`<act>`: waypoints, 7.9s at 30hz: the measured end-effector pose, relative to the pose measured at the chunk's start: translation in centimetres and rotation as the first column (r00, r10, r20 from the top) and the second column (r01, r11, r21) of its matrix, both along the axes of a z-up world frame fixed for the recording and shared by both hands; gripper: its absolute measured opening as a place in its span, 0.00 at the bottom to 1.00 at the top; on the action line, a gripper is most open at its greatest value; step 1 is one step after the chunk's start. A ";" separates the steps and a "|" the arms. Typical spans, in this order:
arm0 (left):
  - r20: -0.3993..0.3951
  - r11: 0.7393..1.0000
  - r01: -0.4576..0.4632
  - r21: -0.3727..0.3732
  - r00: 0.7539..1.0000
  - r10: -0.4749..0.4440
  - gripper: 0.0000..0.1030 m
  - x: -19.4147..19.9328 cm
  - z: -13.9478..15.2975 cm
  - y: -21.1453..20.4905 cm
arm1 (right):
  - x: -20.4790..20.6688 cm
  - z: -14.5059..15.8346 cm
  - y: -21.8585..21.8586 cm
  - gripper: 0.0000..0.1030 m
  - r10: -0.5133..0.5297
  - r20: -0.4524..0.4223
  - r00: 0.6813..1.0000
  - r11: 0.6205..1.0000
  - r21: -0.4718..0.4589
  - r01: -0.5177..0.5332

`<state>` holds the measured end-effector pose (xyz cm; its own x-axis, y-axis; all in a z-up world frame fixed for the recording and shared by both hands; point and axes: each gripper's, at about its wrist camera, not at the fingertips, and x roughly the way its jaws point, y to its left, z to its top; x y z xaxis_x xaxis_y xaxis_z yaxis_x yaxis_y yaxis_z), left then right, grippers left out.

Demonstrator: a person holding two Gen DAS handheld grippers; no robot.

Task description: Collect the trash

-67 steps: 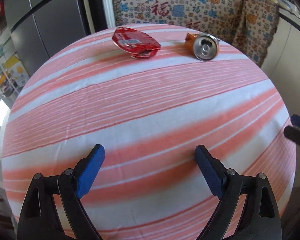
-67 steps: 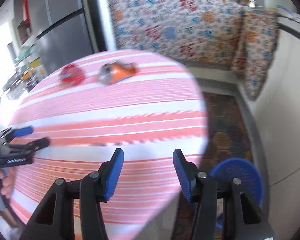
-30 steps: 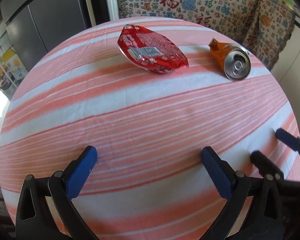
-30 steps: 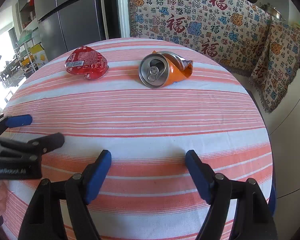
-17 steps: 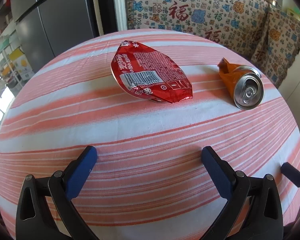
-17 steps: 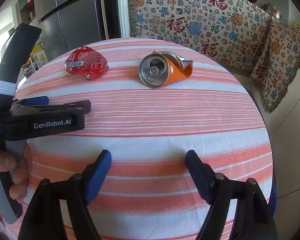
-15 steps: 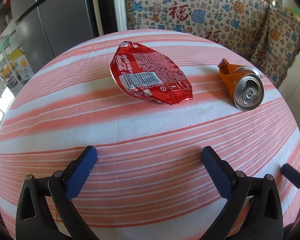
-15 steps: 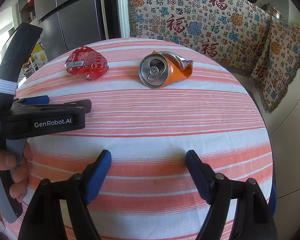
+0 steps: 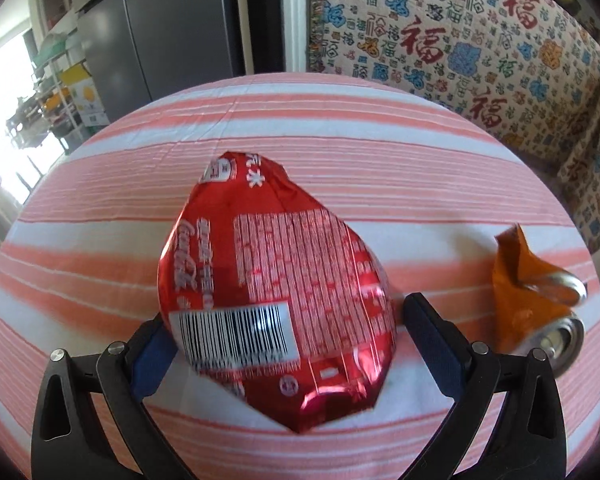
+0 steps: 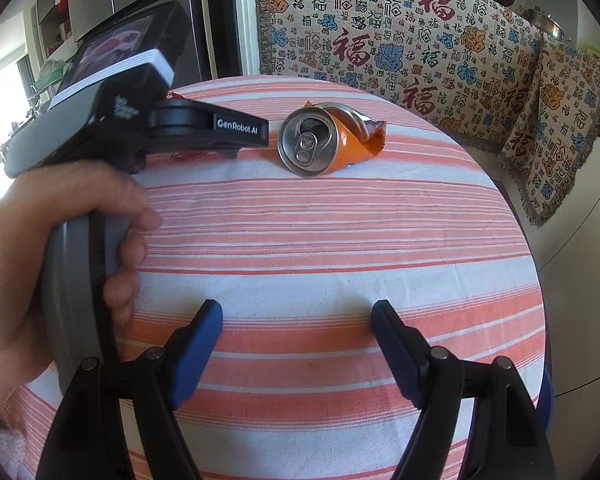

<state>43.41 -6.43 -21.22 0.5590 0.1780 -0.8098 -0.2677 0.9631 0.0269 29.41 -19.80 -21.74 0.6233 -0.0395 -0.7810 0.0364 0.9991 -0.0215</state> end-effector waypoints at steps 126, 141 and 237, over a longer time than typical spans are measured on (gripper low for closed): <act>-0.077 0.500 0.846 -0.184 0.495 -0.866 0.58 -16.7 -7.4 -43.6 | -17.9 -6.1 -42.7 0.82 -0.531 -0.173 0.829 0.743 0.375 0.554; -0.013 0.556 0.822 -0.124 0.559 -0.829 0.91 -17.2 -5.6 -42.5 | -18.5 -5.5 -44.2 0.89 -0.583 -0.131 0.802 0.715 0.386 0.583; -0.032 0.623 0.781 0.044 0.624 -0.781 0.99 -31.5 7.5 -35.6 | -34.9 9.8 -26.0 1.00 -0.552 -0.065 0.831 0.828 0.074 0.555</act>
